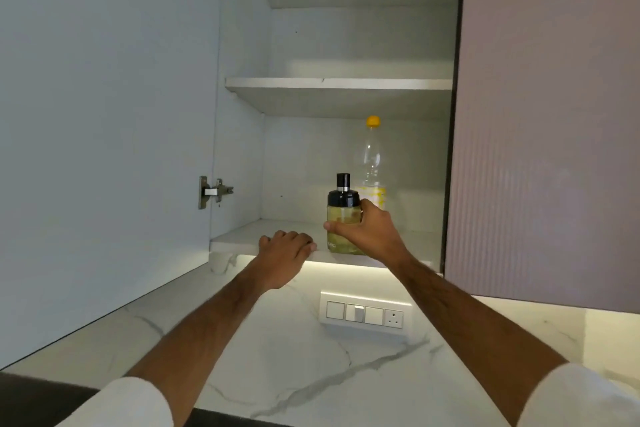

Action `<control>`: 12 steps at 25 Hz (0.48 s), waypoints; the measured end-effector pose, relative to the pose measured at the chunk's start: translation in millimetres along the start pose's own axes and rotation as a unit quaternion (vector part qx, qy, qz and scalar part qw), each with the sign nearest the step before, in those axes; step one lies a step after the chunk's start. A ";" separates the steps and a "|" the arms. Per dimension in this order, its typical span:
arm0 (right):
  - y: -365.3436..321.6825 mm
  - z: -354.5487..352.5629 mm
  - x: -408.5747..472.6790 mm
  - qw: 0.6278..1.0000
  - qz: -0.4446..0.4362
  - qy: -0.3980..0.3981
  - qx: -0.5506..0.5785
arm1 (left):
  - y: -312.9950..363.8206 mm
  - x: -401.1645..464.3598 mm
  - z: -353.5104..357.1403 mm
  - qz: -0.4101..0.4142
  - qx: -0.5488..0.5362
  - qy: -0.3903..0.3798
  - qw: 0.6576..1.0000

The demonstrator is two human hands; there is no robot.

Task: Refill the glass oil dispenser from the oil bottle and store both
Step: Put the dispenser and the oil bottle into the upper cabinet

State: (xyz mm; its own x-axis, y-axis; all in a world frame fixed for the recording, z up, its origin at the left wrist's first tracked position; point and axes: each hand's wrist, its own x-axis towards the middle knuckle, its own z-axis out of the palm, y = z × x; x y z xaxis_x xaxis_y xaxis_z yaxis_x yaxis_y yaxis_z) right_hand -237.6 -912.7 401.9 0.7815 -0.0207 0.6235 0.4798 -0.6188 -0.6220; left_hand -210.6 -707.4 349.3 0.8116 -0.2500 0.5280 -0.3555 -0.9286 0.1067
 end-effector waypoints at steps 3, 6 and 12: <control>6.0 24.2 22.4 1.000 0.006 0.000 -0.013 | 0.4 -2.1 1.8 -0.018 -0.008 0.024 1.000; 10.3 44.0 35.5 1.000 0.015 -0.001 -0.019 | 0.7 -2.0 4.3 -0.019 0.021 0.029 0.999; 10.8 69.2 57.5 0.999 0.024 -0.036 0.015 | -4.2 0.4 8.7 -0.003 0.036 0.046 0.998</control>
State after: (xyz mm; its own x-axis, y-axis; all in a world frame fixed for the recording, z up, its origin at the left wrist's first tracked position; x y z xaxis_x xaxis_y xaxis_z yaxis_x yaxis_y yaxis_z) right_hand -159.9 -866.2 398.3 0.8303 0.0082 0.5572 0.4524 -0.5938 -0.6654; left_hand -204.8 -706.1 341.8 0.7668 -0.2214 0.6026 -0.3134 -0.9483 0.0504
